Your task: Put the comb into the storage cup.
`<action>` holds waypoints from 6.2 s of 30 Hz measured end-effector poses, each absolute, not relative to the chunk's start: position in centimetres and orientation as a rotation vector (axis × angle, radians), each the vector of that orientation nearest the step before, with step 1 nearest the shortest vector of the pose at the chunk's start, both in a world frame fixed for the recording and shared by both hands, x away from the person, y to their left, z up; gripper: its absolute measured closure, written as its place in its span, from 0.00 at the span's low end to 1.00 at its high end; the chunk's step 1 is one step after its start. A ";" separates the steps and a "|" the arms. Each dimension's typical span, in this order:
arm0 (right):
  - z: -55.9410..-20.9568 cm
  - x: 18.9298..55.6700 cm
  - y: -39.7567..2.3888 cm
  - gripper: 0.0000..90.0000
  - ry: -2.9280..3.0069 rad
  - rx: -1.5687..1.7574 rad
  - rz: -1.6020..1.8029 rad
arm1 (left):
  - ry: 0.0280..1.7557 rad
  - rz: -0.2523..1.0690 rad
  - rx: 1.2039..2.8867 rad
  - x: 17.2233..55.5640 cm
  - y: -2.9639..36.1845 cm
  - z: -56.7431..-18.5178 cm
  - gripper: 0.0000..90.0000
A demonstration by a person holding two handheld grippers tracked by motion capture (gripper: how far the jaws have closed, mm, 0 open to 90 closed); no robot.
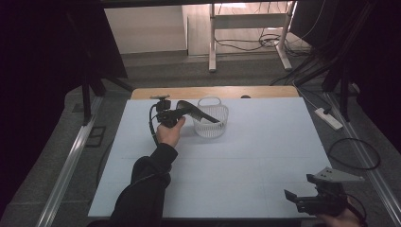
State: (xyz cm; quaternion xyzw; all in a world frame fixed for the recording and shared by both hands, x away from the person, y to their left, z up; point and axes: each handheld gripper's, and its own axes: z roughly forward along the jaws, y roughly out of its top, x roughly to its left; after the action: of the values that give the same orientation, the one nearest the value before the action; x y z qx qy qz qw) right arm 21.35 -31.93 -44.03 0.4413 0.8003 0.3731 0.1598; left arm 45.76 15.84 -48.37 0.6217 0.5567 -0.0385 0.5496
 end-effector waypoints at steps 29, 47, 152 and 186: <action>-44.0 21.4 -31.9 0.03 2.290 1.259 1.059 | 1.275 0.042 1.652 45.5 16.0 -47.0 0.35; -44.1 21.4 -31.9 0.03 2.293 1.260 1.057 | 1.187 0.308 1.872 44.8 15.6 -45.7 0.16; -44.2 22.1 -32.0 0.00 2.195 1.316 0.966 | 1.002 0.294 2.075 37.6 18.4 -45.1 0.00; -44.2 22.1 -31.8 0.00 2.212 1.291 0.966 | 1.013 0.257 2.005 34.6 20.2 -44.4 0.00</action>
State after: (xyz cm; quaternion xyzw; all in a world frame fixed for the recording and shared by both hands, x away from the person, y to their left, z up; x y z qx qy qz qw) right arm 22.06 -31.83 -44.23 0.4620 0.7916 0.3458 0.2007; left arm 34.63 20.15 -44.40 0.8022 0.4052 0.1028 0.4262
